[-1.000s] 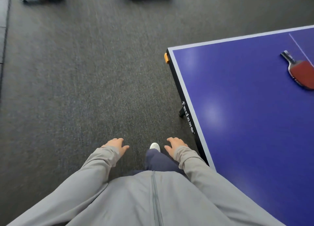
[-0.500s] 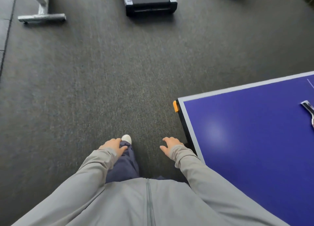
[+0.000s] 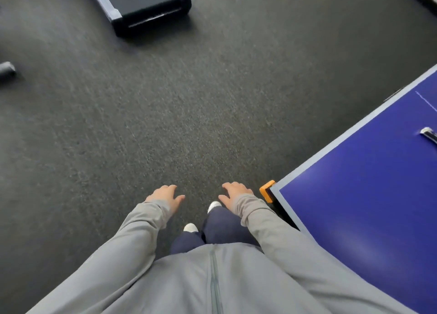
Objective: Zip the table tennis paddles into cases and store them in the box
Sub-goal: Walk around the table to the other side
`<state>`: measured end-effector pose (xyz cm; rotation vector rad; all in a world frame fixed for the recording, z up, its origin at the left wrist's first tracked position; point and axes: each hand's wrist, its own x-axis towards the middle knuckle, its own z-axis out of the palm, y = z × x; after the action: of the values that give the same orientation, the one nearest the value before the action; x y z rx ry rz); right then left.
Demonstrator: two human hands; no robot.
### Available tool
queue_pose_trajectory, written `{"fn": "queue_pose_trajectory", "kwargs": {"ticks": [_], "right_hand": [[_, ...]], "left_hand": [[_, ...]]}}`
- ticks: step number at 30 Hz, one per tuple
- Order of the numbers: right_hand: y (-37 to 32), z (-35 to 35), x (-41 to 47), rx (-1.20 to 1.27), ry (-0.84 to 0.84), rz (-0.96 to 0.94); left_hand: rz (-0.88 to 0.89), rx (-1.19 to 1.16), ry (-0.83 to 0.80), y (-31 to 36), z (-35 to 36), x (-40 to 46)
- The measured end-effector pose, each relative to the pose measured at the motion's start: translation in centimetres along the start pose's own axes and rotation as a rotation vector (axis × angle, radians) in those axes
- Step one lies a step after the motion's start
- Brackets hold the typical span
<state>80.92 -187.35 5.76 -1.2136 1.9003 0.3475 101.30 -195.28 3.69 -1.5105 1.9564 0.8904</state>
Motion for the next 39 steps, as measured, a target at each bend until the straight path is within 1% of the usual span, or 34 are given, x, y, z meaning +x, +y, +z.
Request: {"fn": "queue_pose_trajectory", "kwargs": {"ticks": [7,12,15,20,26,31,35,39], "right_hand": [[0.8,-7.3,7.5,0.183,0.013,0.102],[2.3,-13.9,12.1,0.310,0.036,0.176],[3.7,-17.4,13.9,0.343,0.059,0.224],[6.4,-22.3,16.3,0.445,0.106,0.318],[9.5,-26.7,19.6,0.595,0.125,0.470],[11.5,-31.3,22.0,0.694,0.116,0.616],[12.6,-35.6,23.8,0.809,0.205,0.671],[14.3,-38.2,24.7,0.849,0.268,0.720]], "left_hand": [[0.036,0.129,-0.064,2.3,-8.4,9.4],[0.033,0.217,-0.056,4.6,-15.8,15.7],[0.067,0.285,-0.049,7.3,-19.9,19.6],[0.159,0.376,-0.031,13.9,-25.5,25.5],[0.282,0.449,-0.091,22.1,-30.4,34.6],[0.425,0.610,-0.152,30.0,-35.1,41.7],[0.566,0.775,-0.153,37.4,-39.8,46.7],[0.633,0.877,-0.120,44.4,-42.0,49.2]]}}
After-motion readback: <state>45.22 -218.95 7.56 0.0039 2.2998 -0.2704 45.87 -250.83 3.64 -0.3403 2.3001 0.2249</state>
